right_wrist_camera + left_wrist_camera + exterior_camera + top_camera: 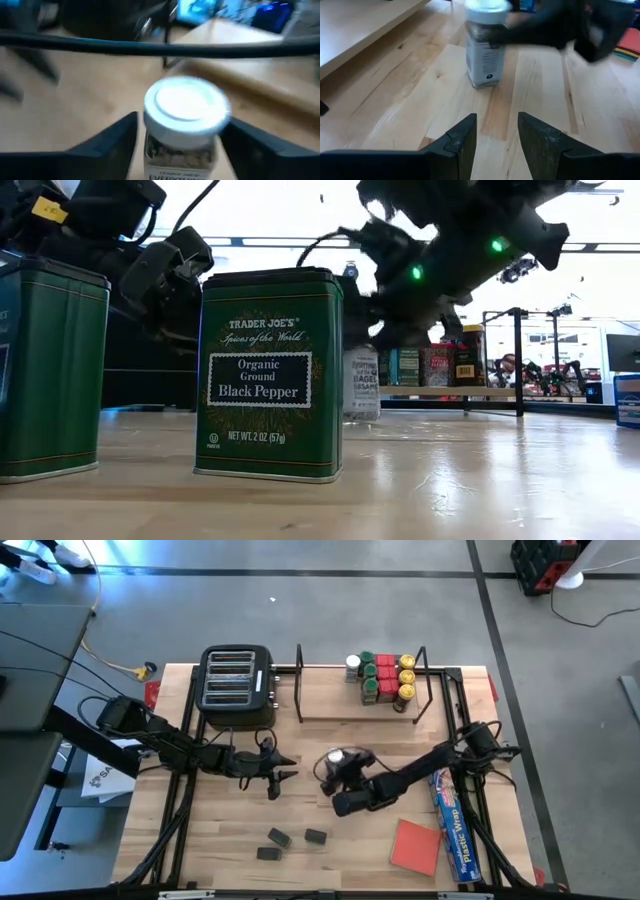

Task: Shelf spices
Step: Put the white seasoning bottle on the shelf aligned with the other white seasoning bottle

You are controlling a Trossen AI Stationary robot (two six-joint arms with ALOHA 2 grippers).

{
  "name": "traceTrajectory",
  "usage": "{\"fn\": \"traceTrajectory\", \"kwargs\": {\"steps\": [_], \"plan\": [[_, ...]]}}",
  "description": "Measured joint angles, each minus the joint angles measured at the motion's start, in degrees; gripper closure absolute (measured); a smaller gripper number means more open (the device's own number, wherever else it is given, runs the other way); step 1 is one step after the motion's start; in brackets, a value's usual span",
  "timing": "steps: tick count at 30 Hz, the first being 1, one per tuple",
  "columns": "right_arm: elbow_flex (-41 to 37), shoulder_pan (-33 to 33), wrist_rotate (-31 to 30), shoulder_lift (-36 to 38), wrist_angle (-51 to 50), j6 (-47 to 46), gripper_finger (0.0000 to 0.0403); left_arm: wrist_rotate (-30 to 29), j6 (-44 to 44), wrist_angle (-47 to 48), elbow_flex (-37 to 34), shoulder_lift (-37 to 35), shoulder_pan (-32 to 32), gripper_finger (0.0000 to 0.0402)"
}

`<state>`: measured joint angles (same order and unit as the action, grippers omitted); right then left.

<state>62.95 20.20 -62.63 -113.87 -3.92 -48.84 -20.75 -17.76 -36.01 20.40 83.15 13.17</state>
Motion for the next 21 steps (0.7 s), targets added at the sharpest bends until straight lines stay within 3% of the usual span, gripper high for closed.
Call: {"fn": "traceTrajectory", "kwargs": {"steps": [5, 14, 17, 21], "plan": [[-0.02, -0.60, 8.53, 1.47, 0.15, 2.24, 0.0048, 0.38, 0.26, 0.11, 0.00, 0.00, -0.02, 0.0263], [-0.01, -1.83, 10.17, 10.48, -2.26, 8.92, 0.0031, 1.07, 0.37, 0.60, 0.00, 0.00, 0.02, 0.0263], [-0.03, -4.26, 16.71, 14.00, -5.60, 8.04, 0.0031, 1.09, 0.37, 0.64, 0.00, 0.00, 0.02, 0.0263], [-0.01, -8.73, 32.34, 18.09, -8.75, 7.35, 0.0040, 1.11, 0.39, 0.66, 0.00, 0.00, 0.02, 0.0263]]}}
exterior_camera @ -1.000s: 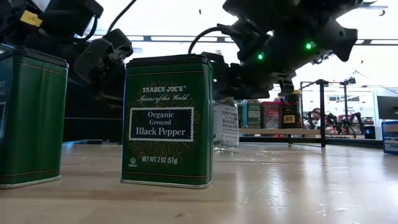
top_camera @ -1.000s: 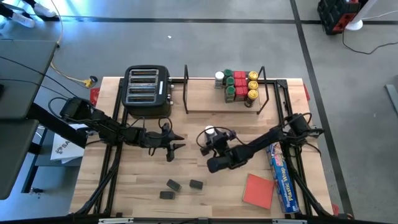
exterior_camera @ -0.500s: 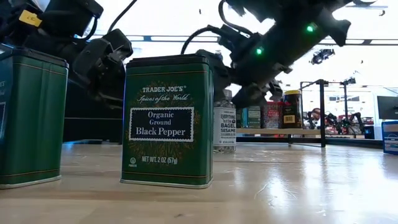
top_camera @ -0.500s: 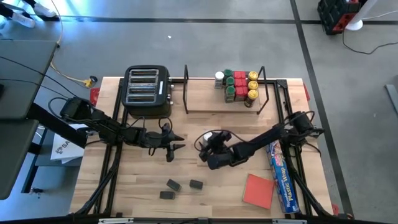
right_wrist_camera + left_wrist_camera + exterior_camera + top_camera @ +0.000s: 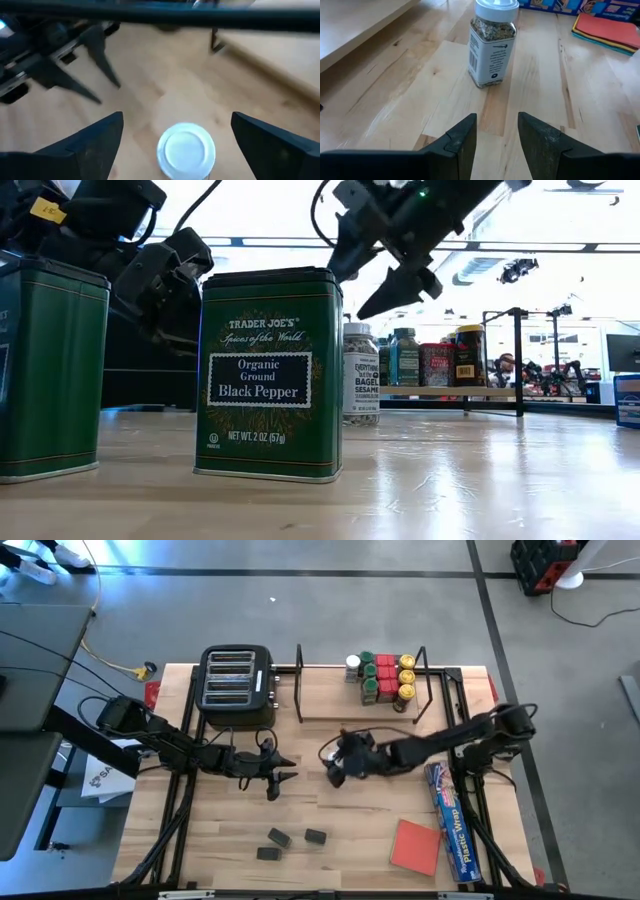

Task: Shelf spices
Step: Put the white seasoning bottle on the shelf aligned with the other white seasoning bottle

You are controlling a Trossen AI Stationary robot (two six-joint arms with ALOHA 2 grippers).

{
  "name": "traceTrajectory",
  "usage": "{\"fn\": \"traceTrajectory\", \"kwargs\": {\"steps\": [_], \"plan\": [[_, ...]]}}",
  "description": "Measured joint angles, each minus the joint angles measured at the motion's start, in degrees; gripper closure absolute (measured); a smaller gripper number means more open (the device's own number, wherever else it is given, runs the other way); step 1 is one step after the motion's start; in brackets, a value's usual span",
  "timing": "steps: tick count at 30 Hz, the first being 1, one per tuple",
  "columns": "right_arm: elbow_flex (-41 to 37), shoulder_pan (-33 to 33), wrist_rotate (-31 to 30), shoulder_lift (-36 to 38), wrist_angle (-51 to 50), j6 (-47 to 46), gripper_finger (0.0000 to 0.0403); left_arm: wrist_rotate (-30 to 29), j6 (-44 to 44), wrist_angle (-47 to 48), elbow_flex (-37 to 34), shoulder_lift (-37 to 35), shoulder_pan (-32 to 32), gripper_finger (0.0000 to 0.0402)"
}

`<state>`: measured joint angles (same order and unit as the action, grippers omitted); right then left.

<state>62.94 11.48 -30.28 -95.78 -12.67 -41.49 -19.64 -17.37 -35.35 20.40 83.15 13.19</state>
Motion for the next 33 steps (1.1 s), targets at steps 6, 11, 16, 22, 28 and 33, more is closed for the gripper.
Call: {"fn": "traceTrajectory", "kwargs": {"steps": [6, 11, 16, 22, 28, 33], "plan": [[8.29, -5.02, 14.90, 0.85, -16.72, 10.74, 0.0052, 0.02, 0.02, 0.02, 0.00, 0.00, 0.00, 0.0263], [16.00, -5.53, 18.90, -0.96, -27.50, 39.36, 0.0052, 0.01, 0.02, 0.28, 0.00, 0.00, 0.00, 0.0263], [21.15, -8.18, 26.70, -4.05, -32.31, 57.99, 0.0052, 0.02, 0.02, 0.35, 0.01, 0.00, 0.02, 0.0263], [29.20, -10.88, 32.85, -11.89, -41.17, 65.78, 0.0052, 0.00, -0.10, 0.42, 0.00, 0.00, 0.02, 0.0263], [36.30, -10.04, 32.38, -18.98, -47.40, 67.18, 0.0052, 0.00, -0.52, 0.47, 0.00, 0.00, 0.02, 0.0263], [37.70, -9.05, 27.97, -21.05, -48.43, 66.99, 0.0074, 0.00, -0.52, 0.68, 0.00, 0.00, 0.02, 0.0263]]}}
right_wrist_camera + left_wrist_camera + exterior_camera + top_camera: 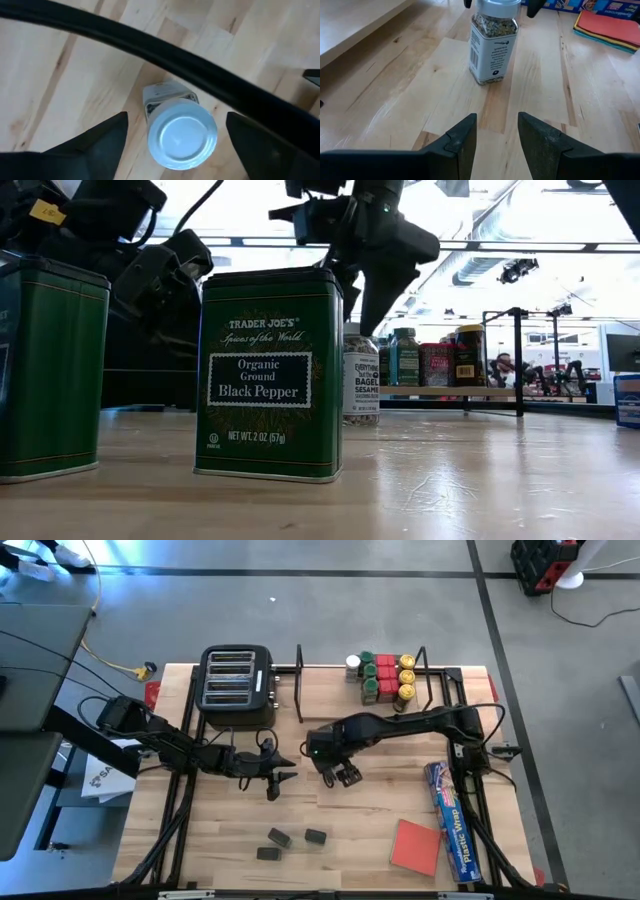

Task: Shelf spices
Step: Put the white seasoning bottle on the shelf aligned with the other white seasoning bottle

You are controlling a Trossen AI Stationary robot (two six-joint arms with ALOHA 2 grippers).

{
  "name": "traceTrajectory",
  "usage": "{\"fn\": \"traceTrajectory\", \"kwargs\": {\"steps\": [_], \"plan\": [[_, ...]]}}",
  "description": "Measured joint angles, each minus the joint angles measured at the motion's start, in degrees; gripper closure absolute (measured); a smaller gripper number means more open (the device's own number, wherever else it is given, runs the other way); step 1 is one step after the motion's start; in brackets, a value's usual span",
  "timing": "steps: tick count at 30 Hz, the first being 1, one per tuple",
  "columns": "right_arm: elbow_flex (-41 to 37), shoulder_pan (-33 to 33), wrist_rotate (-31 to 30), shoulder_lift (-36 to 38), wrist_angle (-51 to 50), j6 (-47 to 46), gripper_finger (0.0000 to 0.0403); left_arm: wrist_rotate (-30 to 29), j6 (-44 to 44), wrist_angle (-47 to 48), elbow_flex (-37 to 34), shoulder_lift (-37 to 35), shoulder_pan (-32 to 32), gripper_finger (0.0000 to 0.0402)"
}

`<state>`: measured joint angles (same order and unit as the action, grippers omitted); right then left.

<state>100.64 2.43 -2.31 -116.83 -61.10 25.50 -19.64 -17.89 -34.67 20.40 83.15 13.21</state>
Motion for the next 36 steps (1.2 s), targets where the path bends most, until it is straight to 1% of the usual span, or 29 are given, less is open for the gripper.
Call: {"fn": "traceTrajectory", "kwargs": {"steps": [3, 9, 11, 15, 19, 22, 26, 30, 33, 36], "plan": [[0.04, -0.01, -0.43, -0.13, -0.02, -0.36, 0.0109, 0.02, -0.02, 0.10, 0.00, 0.00, 0.00, 0.0263], [0.07, -0.35, -0.53, -0.16, -2.19, -2.08, 0.0199, 0.00, 0.00, 0.10, 0.00, 0.00, 0.00, 0.0263], [0.13, -0.50, -0.54, -0.12, -2.40, -2.86, 0.0219, 0.00, 0.00, 0.13, 0.00, 0.00, 0.00, 0.0263], [1.85, -0.65, -0.69, -0.18, -3.44, -6.27, 0.0220, 0.00, 0.00, 0.15, 0.00, 0.00, 0.00, 0.0263], [8.28, -2.17, -3.53, -0.16, -7.77, -7.63, 0.0220, 0.00, 0.00, 0.15, 0.00, 0.00, 0.00, 0.0263], [14.20, -5.63, -6.30, -0.16, -11.99, -7.72, 0.0220, 0.02, 0.00, 0.15, 0.00, 0.00, 0.00, 0.0263], [19.84, -12.15, -6.84, 0.05, -15.27, -8.11, 0.0220, 0.00, 0.00, 0.15, 0.00, 0.00, 0.00, 0.0263], [20.06, -18.66, -5.84, 0.04, -15.81, -7.63, 0.0220, 0.02, -0.02, 0.15, 0.00, 0.00, 0.00, 0.0263], [17.83, -22.21, -4.12, 0.04, -15.47, -7.67, 0.0220, 0.02, -0.02, 0.15, 0.00, 0.00, 0.00, 0.0263], [14.75, -24.36, -3.44, 0.01, -14.63, -7.97, 0.0220, 0.02, 0.00, 0.14, 0.00, 0.00, 0.00, 0.0263]]}}
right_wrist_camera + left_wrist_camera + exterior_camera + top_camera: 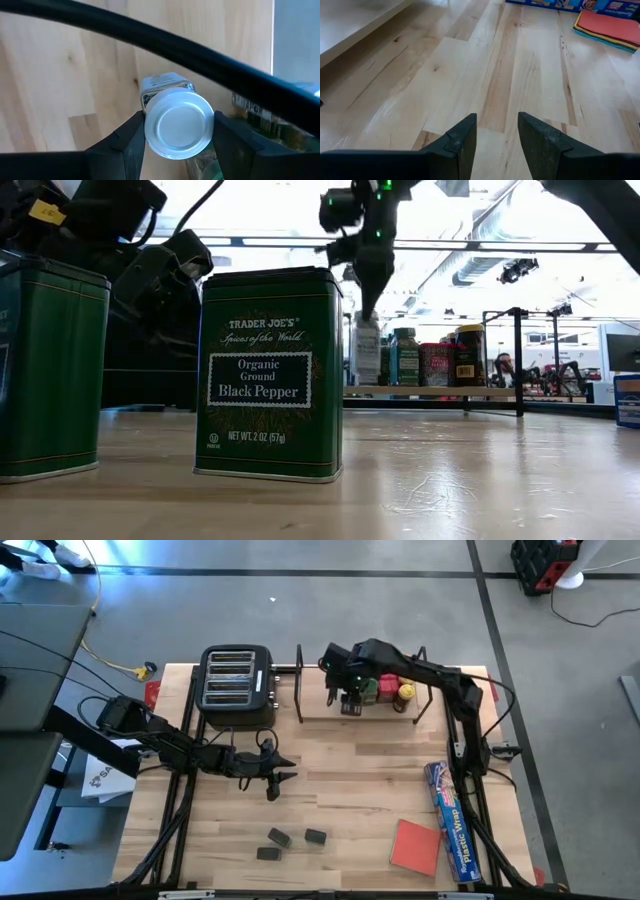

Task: Shelf spices
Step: Put the white seasoning bottle on the shelf aligned with the other white seasoning bottle

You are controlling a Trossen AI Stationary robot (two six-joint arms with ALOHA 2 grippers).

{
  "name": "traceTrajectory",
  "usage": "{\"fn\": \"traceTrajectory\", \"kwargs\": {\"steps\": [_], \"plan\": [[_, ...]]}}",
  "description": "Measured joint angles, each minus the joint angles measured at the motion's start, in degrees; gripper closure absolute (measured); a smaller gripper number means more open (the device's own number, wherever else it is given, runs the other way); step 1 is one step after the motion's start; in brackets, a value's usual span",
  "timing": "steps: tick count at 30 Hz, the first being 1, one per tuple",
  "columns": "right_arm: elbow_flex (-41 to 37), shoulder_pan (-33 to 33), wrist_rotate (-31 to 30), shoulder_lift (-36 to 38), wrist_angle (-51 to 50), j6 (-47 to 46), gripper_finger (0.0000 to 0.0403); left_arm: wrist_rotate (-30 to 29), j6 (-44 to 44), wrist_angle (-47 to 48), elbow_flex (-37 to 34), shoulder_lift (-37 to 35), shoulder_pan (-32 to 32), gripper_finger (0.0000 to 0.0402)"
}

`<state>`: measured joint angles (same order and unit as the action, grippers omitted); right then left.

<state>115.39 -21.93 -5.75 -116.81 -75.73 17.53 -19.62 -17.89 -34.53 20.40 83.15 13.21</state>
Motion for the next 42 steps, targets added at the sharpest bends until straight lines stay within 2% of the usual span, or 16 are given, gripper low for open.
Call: {"fn": "traceTrajectory", "kwargs": {"steps": [7, 10, 15, 18, 26, 33, 42], "plan": [[-4.14, -2.07, -0.41, -0.08, 3.55, 0.37, 0.0220, -0.01, 0.00, 0.00, 0.00, -0.02, 0.00, 0.0263], [-4.56, -2.44, -3.18, 0.02, 4.65, 0.50, 0.0220, -0.02, 0.00, -0.08, 0.00, -0.02, 0.00, 0.0263], [-4.58, -3.32, -5.30, 0.01, 5.41, 0.52, 0.0176, -0.02, 0.02, -0.09, 0.00, -0.02, 0.00, 0.0263], [-4.58, -3.54, -5.77, 0.02, 5.67, 0.53, 0.0163, 0.02, -0.02, 0.01, 0.00, -0.02, 0.00, 0.0263], [-4.58, -3.59, -6.88, 0.02, 7.08, 0.52, 0.0157, 0.65, -0.04, -0.06, 0.00, -0.02, 0.02, 0.0263], [-4.45, -2.69, -16.47, 0.01, 8.26, 3.09, 0.0156, 1.11, -0.50, -0.04, 0.00, -0.02, 0.02, 0.0263], [-4.41, -0.64, -16.67, 0.01, 8.27, 3.99, 0.0155, 1.11, -0.55, -0.04, 0.00, -0.02, 0.02, 0.0263]]}}
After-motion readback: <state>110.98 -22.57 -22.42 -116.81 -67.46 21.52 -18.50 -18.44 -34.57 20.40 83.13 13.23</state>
